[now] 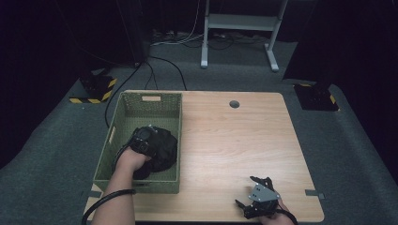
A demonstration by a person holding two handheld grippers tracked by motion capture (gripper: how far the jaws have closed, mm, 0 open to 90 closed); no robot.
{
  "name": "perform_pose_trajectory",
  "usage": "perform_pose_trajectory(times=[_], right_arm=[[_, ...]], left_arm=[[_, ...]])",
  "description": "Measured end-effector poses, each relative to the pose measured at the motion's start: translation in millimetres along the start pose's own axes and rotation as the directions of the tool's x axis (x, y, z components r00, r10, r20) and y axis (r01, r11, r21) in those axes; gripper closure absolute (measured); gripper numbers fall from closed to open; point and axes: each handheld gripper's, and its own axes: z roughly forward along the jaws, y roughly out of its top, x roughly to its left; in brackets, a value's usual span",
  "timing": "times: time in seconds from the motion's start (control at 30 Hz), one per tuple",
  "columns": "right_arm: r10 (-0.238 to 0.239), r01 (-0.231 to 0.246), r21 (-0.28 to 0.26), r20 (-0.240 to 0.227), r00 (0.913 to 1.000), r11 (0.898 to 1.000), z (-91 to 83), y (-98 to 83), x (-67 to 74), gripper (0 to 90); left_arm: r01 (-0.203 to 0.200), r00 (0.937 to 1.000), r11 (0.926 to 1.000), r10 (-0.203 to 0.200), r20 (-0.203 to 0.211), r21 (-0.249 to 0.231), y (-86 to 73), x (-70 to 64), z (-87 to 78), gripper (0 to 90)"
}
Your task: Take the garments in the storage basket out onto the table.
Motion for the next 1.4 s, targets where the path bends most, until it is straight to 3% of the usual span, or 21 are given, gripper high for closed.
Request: perform_pose_trajectory(times=[0.27,0.43,0.67,0.97,1.03,1.07,1.13,1.17,1.2,1.23,1.27,1.3,1.33,1.37,1.4], right_arm=[[-0.004,0.004,-0.002,-0.008,1.0000,1.000,-0.2,-0.2,-0.1,1.5],[0.022,-0.022,-0.002,-0.018,0.9996,1.000,-0.4,-0.3,-2.6,1.5],[0.028,-0.028,-0.016,-0.010,0.9996,0.999,-1.7,-1.0,-2.9,1.5],[0.047,-0.047,-0.027,-0.019,0.9987,0.999,-3.0,-1.7,-5.3,1.5],[0.046,-0.047,-0.032,-0.018,0.9988,0.998,-3.6,-2.0,-5.6,1.5],[0.046,-0.047,-0.032,-0.018,0.9988,0.998,-3.6,-2.0,-5.6,1.5],[0.041,-0.041,-0.032,-0.016,0.9990,0.999,-3.5,-2.0,-4.8,1.5],[0.039,-0.039,-0.031,-0.017,0.9991,0.999,-3.4,-2.0,-4.6,1.5],[0.038,-0.038,-0.030,-0.017,0.9992,0.999,-3.3,-1.9,-4.5,1.5],[0.037,-0.037,-0.031,-0.017,0.9992,0.999,-3.3,-1.9,-4.5,1.5],[0.037,-0.037,-0.031,-0.017,0.9992,0.999,-3.3,-1.9,-4.5,1.5],[0.038,-0.039,-0.032,-0.018,0.9991,0.999,-3.5,-2.0,-4.7,1.5],[0.040,-0.041,-0.031,-0.019,0.9990,0.999,-3.5,-2.0,-4.8,1.5],[0.043,-0.044,-0.030,-0.020,0.9989,0.999,-3.4,-2.0,-4.9,1.5],[0.043,-0.044,-0.030,-0.020,0.9989,0.999,-3.4,-2.0,-5.0,1.5]], left_arm=[[0.000,0.9998,0.9999,0.000,-0.018,-0.011,-1.1,-1.9,-0.9,55.0],[0.015,0.9995,0.9997,-0.016,-0.028,-0.018,-0.6,-2.8,-2.6,55.5],[0.033,0.9993,0.9984,-0.034,-0.013,-0.046,-0.7,-0.3,-7.5,58.5],[0.053,0.9986,0.9884,-0.052,0.014,-0.142,1.9,7.1,-22.2,65.4],[0.073,0.9971,0.9767,-0.068,0.034,-0.202,3.9,8.3,-31.8,65.8],[0.073,0.9971,0.9767,-0.068,0.034,-0.202,3.9,8.3,-31.8,65.9],[0.079,0.9963,0.9617,-0.067,0.053,-0.262,5.1,6.7,-42.7,66.0],[0.079,0.9963,0.9617,-0.067,0.053,-0.262,5.1,6.7,-42.7,65.9],[0.077,0.9959,0.9481,-0.058,0.069,-0.309,5.4,6.4,-51.2,65.9],[0.077,0.9959,0.9481,-0.058,0.069,-0.309,5.4,6.4,-51.2,65.9],[0.092,0.9939,0.9404,-0.067,0.087,-0.327,5.7,6.6,-55.0,65.9],[0.106,0.9925,0.9187,-0.074,0.097,-0.381,5.7,7.4,-62.5,65.9],[0.106,0.9925,0.9187,-0.074,0.097,-0.381,5.7,7.4,-62.5,65.9],[0.109,0.9918,0.9108,-0.073,0.105,-0.398,5.3,7.8,-66.6,65.9],[0.102,0.9925,0.8897,-0.061,0.106,-0.445,4.1,6.6,-73.3,65.9]])
